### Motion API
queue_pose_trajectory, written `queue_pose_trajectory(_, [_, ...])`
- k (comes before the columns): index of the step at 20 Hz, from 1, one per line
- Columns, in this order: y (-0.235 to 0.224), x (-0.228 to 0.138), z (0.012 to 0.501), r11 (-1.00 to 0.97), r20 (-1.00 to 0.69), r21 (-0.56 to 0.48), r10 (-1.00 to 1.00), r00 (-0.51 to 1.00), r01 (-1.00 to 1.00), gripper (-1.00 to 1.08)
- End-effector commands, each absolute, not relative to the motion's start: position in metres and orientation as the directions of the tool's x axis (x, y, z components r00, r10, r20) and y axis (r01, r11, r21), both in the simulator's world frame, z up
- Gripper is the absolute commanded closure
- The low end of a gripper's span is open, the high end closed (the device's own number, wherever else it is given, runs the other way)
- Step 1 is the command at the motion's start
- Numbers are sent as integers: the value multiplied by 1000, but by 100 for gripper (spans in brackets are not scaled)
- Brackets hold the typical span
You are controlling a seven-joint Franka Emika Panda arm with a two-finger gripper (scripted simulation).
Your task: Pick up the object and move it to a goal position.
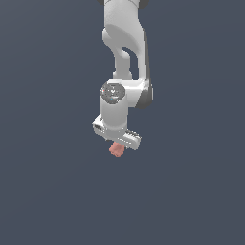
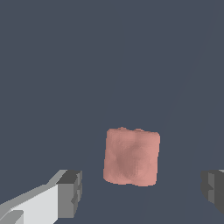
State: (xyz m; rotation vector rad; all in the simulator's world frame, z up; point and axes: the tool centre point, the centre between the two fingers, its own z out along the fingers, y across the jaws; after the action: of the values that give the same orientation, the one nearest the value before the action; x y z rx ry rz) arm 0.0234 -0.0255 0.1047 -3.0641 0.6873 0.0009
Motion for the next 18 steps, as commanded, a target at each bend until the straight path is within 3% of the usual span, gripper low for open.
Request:
queue_pose_trajectory(1, [-26,26,99,-888,0,-1,-460,888,-460,-92])
queue_pose_trajectory(18, [-26,27,67,-867,0,0,-499,867,-499,-92])
